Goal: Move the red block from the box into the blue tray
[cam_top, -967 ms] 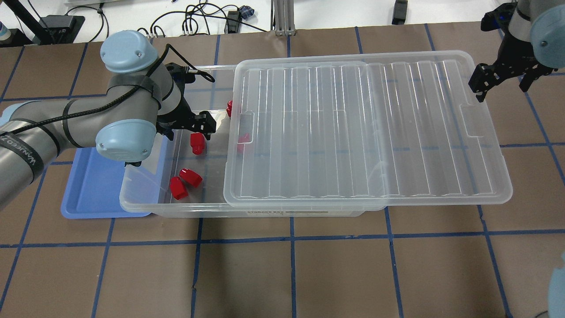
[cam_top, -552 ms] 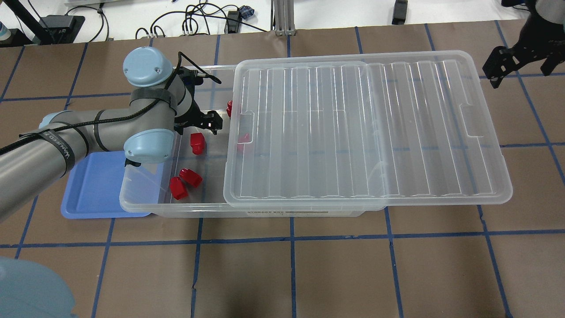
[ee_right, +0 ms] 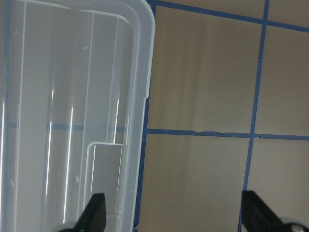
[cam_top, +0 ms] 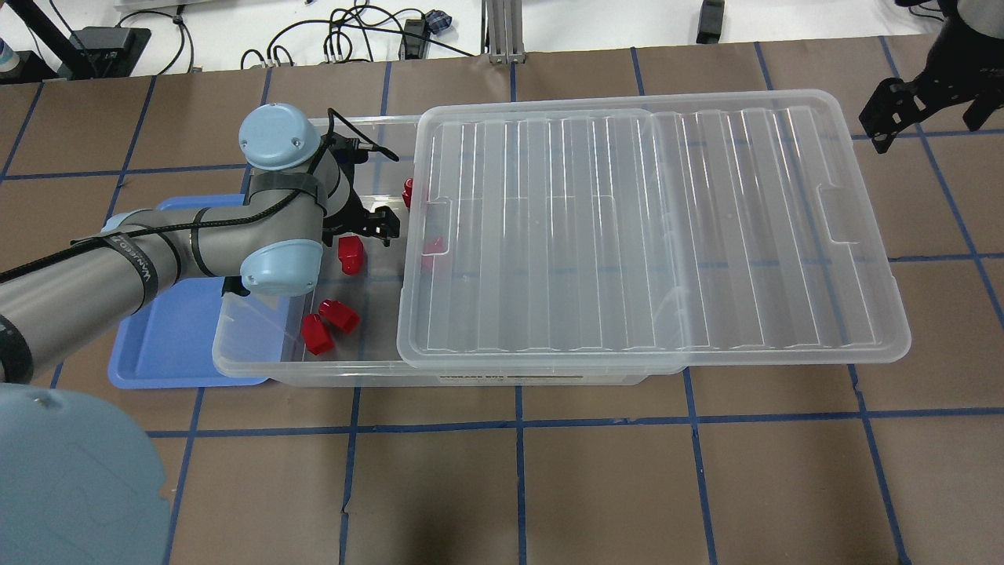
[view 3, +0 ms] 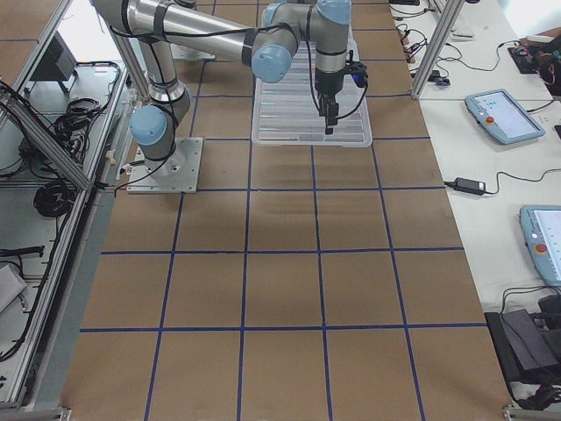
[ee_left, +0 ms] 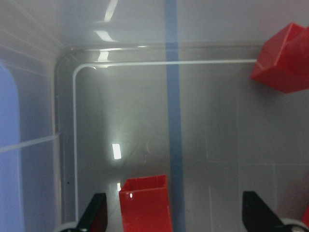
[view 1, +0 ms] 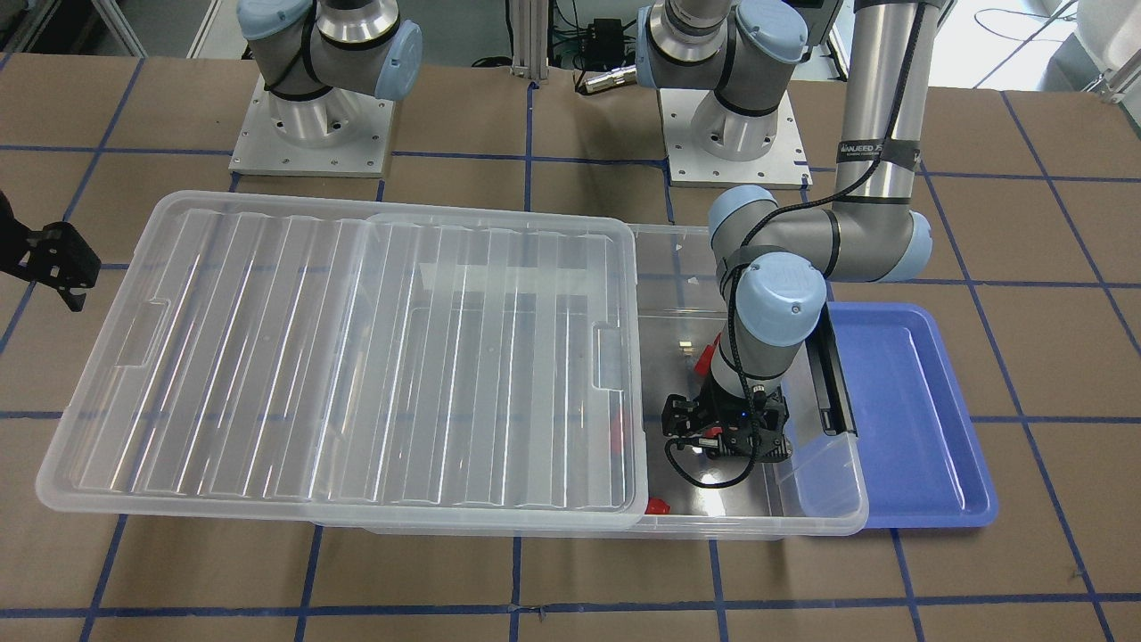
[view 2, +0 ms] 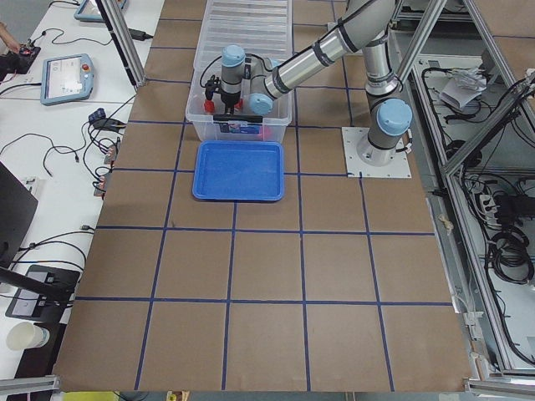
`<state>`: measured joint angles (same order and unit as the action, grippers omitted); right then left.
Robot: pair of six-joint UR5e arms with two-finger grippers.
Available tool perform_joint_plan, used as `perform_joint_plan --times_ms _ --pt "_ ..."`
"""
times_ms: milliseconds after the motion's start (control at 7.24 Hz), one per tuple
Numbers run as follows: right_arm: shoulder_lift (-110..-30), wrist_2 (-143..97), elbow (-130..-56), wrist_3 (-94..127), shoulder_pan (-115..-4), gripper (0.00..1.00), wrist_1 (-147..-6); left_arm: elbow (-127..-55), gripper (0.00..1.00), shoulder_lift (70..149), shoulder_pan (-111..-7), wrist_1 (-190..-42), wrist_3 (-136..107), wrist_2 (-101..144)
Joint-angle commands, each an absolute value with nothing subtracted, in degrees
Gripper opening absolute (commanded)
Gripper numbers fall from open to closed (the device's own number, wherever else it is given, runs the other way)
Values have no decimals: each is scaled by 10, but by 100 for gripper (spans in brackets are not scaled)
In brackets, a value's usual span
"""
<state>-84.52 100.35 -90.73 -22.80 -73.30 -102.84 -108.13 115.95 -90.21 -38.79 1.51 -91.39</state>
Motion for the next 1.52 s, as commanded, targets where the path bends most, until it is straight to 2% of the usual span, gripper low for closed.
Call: perform_joint_plan --times_ms 0,138,414,691,1105,1381 --pt "-848 1000 -902 -225 -733 100 -1029 -1085 49 1167 -901 -390 6 -918" --pt "-843 1009 -906 -224 -733 100 -1034 -1086 25 1165 -902 -392 -3 -918" --pt "-846 1009 -908 -224 -733 100 -1034 -1077 13 1144 -904 -450 -12 -919" --pt "-843 1009 -904 -225 -732 100 -1029 -1064 13 1103 -905 -510 -14 -918" --pt "-846 1009 -908 -224 -732 100 -1029 -944 13 1026 -906 -766 -25 -918" --pt "-847 1009 -907 -224 -732 100 -1029 -873 13 1011 -902 -874 -16 -928"
